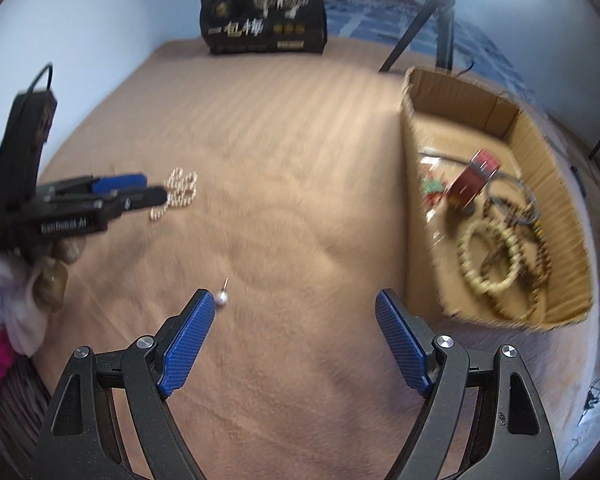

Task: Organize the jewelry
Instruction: 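Grasp the white pearl strand with the left tool while the right tool grasps the second pearl earring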

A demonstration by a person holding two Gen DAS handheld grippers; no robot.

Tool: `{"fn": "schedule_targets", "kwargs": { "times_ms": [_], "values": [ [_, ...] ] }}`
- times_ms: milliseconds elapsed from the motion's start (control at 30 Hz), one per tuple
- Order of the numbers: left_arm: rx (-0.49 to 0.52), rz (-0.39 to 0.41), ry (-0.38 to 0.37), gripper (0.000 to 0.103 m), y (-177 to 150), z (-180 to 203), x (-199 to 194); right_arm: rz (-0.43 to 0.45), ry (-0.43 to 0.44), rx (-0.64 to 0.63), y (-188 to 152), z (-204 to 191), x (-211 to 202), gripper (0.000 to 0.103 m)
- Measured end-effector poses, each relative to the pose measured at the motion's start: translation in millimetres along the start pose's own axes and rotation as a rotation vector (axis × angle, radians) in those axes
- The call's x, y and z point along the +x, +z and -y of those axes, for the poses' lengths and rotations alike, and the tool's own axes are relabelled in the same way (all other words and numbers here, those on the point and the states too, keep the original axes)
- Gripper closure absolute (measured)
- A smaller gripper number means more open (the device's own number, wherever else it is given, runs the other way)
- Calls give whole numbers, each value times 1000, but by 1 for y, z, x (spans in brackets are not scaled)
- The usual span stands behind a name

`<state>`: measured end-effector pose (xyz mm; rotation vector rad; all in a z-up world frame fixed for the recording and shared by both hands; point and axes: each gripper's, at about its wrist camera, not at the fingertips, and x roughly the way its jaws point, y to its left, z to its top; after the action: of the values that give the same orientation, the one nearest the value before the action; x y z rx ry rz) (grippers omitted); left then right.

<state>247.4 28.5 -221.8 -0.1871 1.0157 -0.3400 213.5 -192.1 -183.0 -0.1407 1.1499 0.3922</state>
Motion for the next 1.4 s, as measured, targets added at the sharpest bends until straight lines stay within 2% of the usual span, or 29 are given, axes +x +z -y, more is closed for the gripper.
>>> {"fn": "schedule_targets", "kwargs": {
  "times_ms": [300, 600, 667, 833, 1067, 1400],
  "values": [
    [24, -1, 33, 44, 4, 2, 8, -24, 49, -26, -13, -17, 16, 21],
    [67, -16, 49, 44, 6, 10, 17, -36, 77, -37, -9, -24, 29, 22],
    [90, -20, 63, 44, 5, 14, 19, -37, 77, -42, -7, -27, 31, 32],
    [146, -25, 111, 44, 1, 23, 24, -40, 65, -60, -3, -33, 36, 43],
    [174, -11, 127, 45, -3, 24, 26, -38, 59, -84, 0, -39, 39, 61],
    [204, 15, 135, 69, -7, 27, 26, -43, 40, -126, -2, -49, 39, 79]
  ]
}}
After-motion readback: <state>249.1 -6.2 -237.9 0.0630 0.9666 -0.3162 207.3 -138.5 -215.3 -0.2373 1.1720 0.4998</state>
